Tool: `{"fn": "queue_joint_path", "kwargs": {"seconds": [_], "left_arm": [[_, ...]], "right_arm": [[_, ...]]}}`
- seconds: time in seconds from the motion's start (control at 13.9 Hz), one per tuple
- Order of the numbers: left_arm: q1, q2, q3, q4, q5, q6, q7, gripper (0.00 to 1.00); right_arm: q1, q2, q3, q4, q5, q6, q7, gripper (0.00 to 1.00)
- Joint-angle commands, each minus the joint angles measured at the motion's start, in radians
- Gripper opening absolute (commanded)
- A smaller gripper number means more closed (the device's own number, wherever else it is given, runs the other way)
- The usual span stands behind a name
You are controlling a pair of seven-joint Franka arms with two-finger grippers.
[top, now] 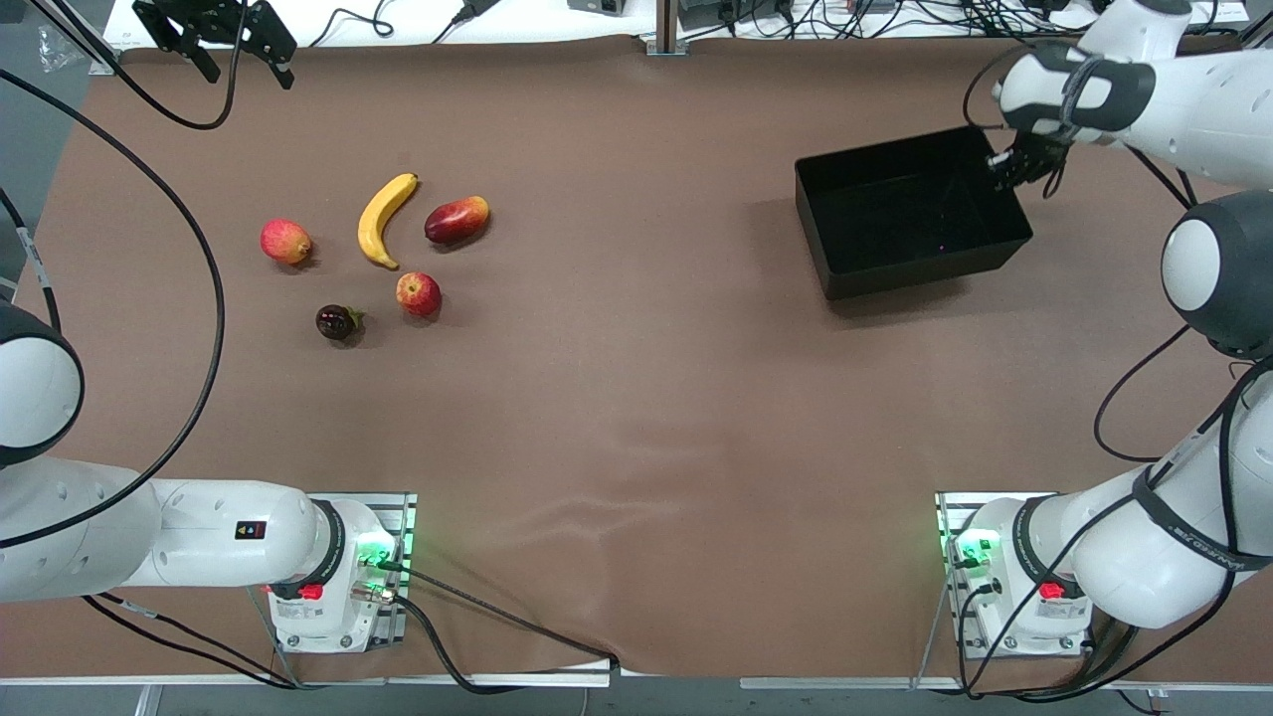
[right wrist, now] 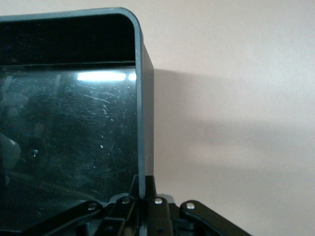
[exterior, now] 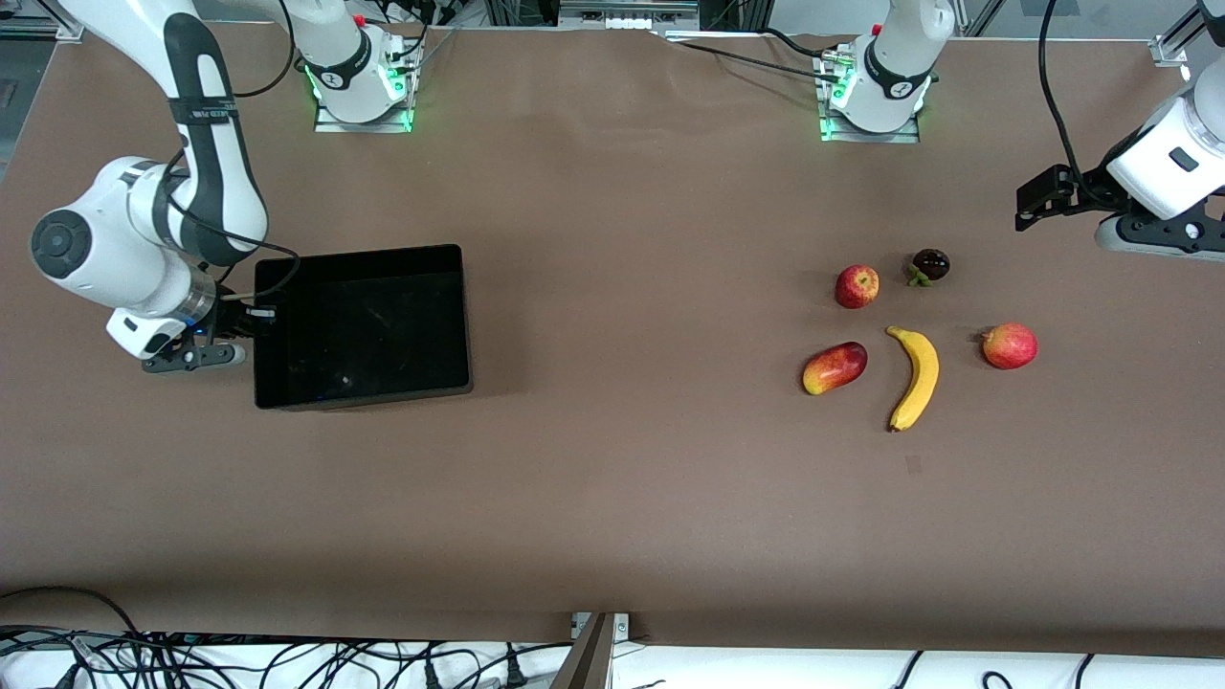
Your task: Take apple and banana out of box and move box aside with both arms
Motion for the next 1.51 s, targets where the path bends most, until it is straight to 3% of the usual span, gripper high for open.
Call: {"fn": "queue_joint_path", "kwargs": {"seconds": [0.0,0.43,0.5,0.57,0.65,0.79,1.0,1.29,1.44], "left_arm": [[-0.002,0.029,-0.008,0.072,-0.015,-0.02,-0.001,1.0],[-0.003,0.047,-0.012,0.083,-0.017,-0.023,-0.002,1.0],[-0.003,0.047,-0.014,0.083,-0.017,-0.024,-0.005,1.0],[-0.005,0.047,-0.014,0.081,-0.017,-0.026,-0.013,1.0],[-0.009,0.047,-0.017,0.081,-0.017,-0.026,-0.013,1.0],[-0.011,0.047,-0.035,0.084,-0.014,-0.024,-0.014,1.0],[-0.011,0.047,-0.035,0.084,-0.015,-0.024,-0.011,1.0],[-0.011,0.065,-0.034,0.116,-0.015,-0.023,-0.014,1.0],[-0.011,0.067,-0.034,0.116,-0.014,-0.024,-0.014,1.0]], "right_arm": [[0.007,-0.042,-0.013,-0.064,0.028,0.056,-0.02,0.0],[0.007,-0.036,-0.013,-0.108,0.035,0.118,-0.018,0.0],[0.007,-0.036,-0.013,-0.101,0.04,0.112,-0.014,0.11],[0.009,-0.036,-0.011,-0.095,0.04,0.107,-0.005,0.51],[0.01,-0.039,-0.011,-0.082,0.04,0.106,-0.003,0.99],[0.015,-0.047,-0.007,-0.013,0.04,0.048,0.031,1.0],[0.039,-0.05,-0.013,0.168,0.015,-0.206,0.156,1.0],[0.081,-0.103,-0.008,0.45,-0.136,-0.596,0.337,1.0],[0.119,-0.157,-0.007,0.503,-0.205,-0.689,0.38,1.0]]}}
